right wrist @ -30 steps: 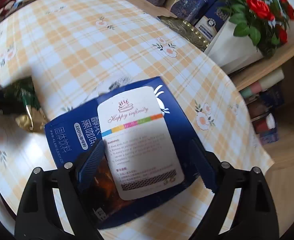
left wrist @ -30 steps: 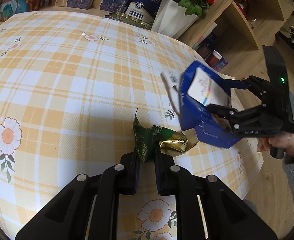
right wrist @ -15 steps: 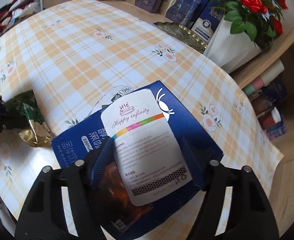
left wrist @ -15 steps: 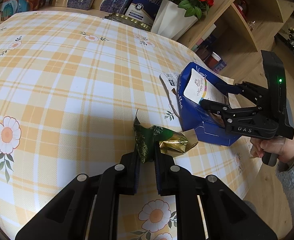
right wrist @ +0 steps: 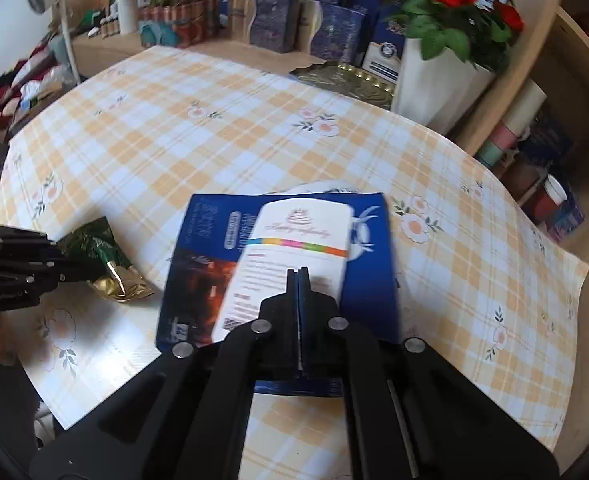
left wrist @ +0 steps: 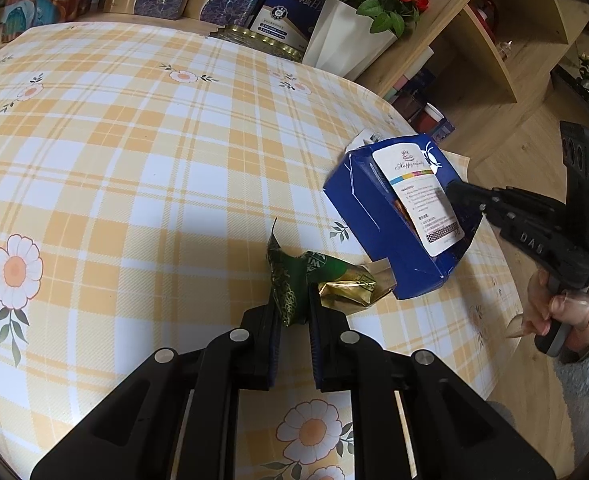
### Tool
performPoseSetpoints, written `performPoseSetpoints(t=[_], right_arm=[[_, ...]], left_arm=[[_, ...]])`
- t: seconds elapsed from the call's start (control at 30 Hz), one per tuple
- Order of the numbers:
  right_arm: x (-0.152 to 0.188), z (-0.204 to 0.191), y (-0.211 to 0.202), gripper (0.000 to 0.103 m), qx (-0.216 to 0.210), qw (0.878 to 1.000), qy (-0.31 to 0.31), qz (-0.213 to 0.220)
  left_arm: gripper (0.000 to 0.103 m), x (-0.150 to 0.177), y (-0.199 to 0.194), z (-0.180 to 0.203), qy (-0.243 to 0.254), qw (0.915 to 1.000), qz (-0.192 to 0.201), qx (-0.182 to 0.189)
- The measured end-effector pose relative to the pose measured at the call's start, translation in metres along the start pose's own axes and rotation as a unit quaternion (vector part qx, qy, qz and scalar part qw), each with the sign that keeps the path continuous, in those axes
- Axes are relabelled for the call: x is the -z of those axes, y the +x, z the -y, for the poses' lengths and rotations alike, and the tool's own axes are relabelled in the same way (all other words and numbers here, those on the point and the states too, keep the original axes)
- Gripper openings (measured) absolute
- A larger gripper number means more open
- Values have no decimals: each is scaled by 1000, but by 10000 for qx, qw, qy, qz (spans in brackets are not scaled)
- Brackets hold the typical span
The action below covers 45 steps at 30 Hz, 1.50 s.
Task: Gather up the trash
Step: 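Pull the white tube out of the blue box with the right tool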
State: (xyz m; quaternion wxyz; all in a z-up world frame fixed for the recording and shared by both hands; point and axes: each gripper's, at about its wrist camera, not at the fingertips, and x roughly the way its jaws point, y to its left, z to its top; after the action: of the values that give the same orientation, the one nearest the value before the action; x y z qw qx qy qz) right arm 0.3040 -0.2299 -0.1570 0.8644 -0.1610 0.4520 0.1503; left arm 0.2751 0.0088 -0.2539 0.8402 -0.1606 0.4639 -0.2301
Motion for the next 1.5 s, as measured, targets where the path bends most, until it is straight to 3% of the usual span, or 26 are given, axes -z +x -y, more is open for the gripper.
performPoseSetpoints(t=[0.07, 0.13, 0.2, 0.47, 0.6, 0.77, 0.83, 0.9, 1.0, 1.27, 1.5], right_arm=[[1, 9, -1, 17, 50, 9999, 81, -84], [2, 12, -4, 39, 97, 9999, 53, -55], [3, 15, -8, 52, 52, 10000, 61, -17], [1, 5, 12, 64, -167, 9993, 261, -219], [0, -14, 27, 73, 221, 9991, -14, -355], [-3, -16, 34, 72, 262, 9989, 107, -381], [-2, -19, 34, 60, 176, 9991, 79, -390], [-2, -14, 34, 53, -138, 9982, 360, -453], [1, -16, 30, 47, -272, 9977, 482, -401], [12, -11, -13, 46, -446, 9942, 932, 286], [28, -15, -53, 46, -617, 9887, 1183, 685]], left_arm=[[13, 1, 0, -1, -2, 10000, 10, 8], [13, 0, 0, -1, -14, 10000, 10, 3], [13, 1, 0, 0, -7, 10000, 15, 5], [13, 1, -1, 0, -14, 10000, 30, 29], [13, 1, -1, 0, -15, 10000, 30, 42], [13, 2, -2, -1, -9, 10000, 56, 63], [13, 2, -3, -1, -14, 10000, 68, 64], [13, 2, -2, 0, -30, 9999, 67, 69], [13, 1, -3, 0, -69, 9999, 52, 75], [12, 2, -6, 0, -232, 9996, -61, 144], [12, 10, -36, 21, 109, 9998, 55, 147]])
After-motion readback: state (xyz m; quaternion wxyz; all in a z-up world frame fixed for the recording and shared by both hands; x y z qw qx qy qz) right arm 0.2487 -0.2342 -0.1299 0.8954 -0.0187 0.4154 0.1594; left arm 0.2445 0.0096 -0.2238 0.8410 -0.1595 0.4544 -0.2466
